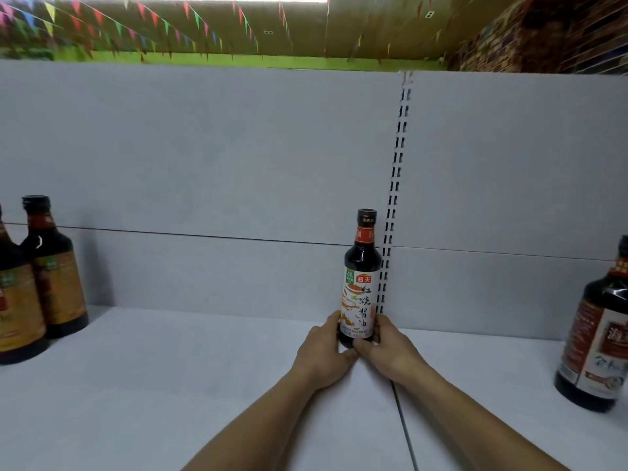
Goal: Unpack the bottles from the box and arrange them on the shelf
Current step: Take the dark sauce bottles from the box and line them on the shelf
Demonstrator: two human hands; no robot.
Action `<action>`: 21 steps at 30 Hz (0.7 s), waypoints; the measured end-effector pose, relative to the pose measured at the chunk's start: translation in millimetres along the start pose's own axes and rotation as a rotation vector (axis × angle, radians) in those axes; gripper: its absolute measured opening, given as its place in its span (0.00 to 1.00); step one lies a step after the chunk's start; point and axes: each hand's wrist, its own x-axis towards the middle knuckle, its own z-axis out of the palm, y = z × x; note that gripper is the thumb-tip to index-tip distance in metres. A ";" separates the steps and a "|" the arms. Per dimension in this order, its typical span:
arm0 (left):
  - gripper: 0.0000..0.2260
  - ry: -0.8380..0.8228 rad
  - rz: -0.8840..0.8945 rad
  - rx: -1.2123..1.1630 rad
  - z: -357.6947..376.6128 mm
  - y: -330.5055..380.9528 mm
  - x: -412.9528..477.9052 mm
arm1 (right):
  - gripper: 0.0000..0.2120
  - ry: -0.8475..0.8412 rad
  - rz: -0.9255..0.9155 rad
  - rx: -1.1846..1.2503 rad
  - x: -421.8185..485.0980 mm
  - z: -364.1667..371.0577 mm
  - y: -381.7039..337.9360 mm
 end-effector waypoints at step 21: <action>0.36 -0.040 -0.150 -0.136 -45.0 6.5 -54.0 | 0.37 -0.153 0.010 -0.176 -44.1 3.2 -34.4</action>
